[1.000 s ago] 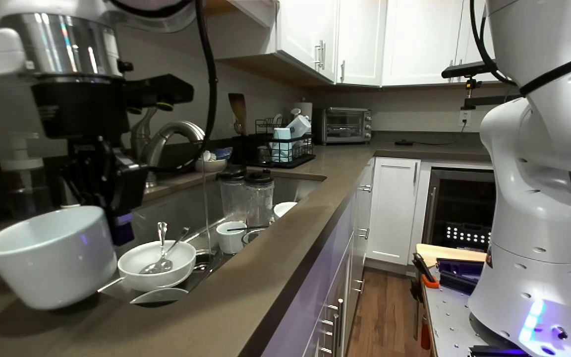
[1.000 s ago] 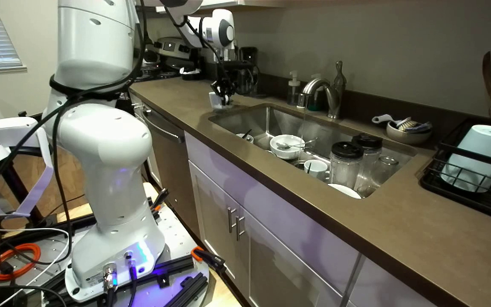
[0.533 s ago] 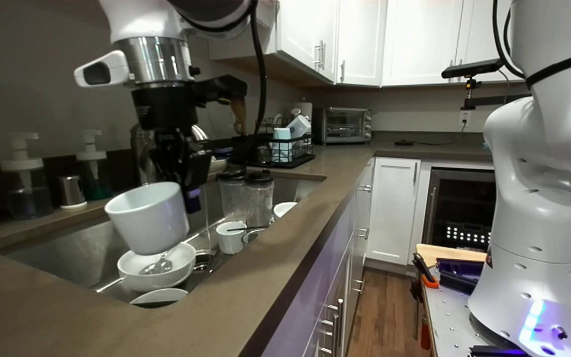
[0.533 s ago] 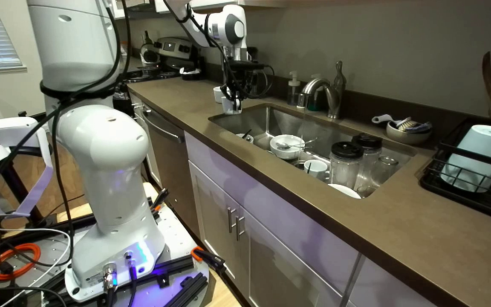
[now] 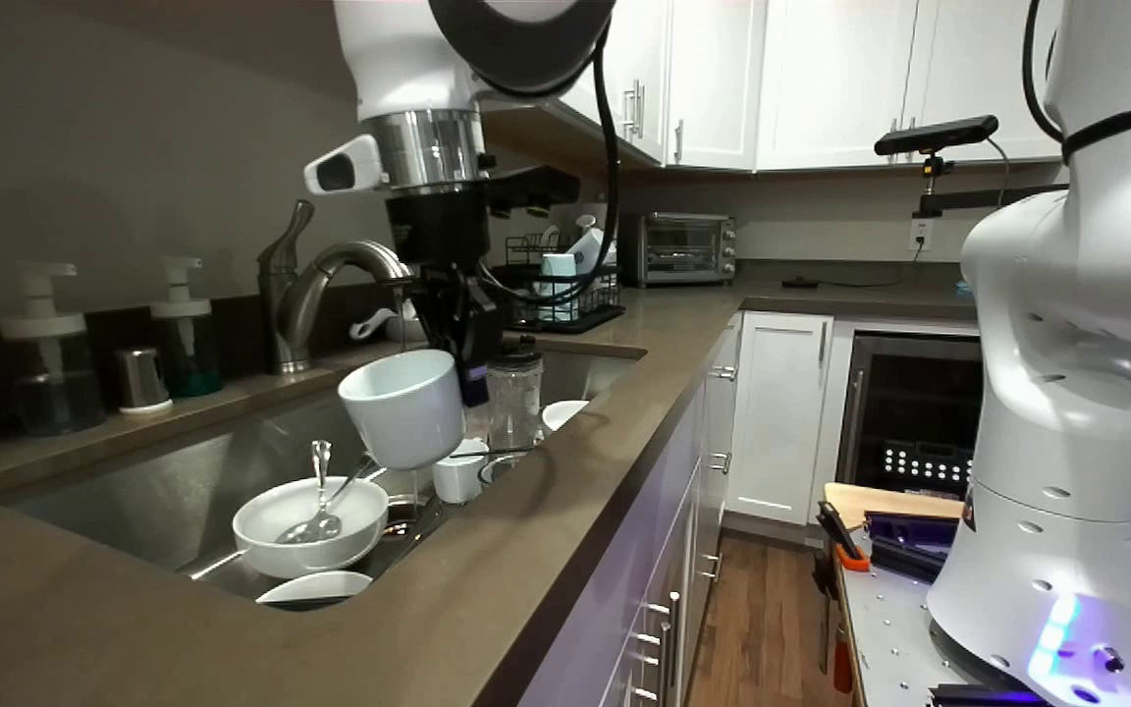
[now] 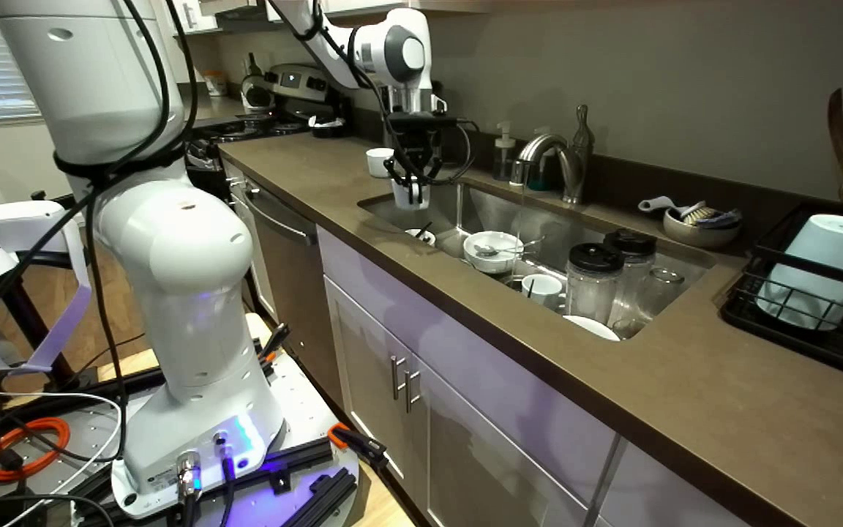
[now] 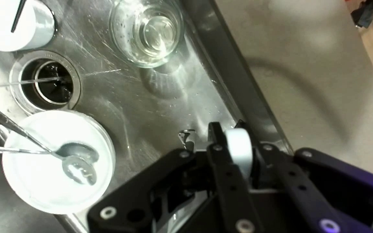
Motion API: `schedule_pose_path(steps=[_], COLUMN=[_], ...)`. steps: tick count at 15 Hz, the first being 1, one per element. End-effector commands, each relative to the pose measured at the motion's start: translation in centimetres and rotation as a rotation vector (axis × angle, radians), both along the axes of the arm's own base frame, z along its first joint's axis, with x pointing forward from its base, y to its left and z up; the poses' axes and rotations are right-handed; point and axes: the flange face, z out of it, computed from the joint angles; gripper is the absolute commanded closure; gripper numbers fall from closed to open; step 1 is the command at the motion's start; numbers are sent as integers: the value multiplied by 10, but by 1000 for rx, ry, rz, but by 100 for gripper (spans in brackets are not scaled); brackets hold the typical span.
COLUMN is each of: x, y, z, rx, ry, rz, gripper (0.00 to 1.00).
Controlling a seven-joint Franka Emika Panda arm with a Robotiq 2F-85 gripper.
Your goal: Draw water in a white cup and place it to the right
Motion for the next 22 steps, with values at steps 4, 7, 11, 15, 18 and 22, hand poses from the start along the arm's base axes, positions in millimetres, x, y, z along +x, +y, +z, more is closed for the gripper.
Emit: schedule_pose_path(steps=[4,7,11,15,18,22], x=[-7,-10,24,61,77,83], y=[-14,-14,44,81,81,53], z=[-10,-13,-31,-40,-38,-26], rx=[4,5,-7,-19,-58,-82], ry=[-43,-51,-78,-126,-155,-175], rz=[-150,-178,-284,-469,-576,-716], gripper=[84,96,96,96,96,96])
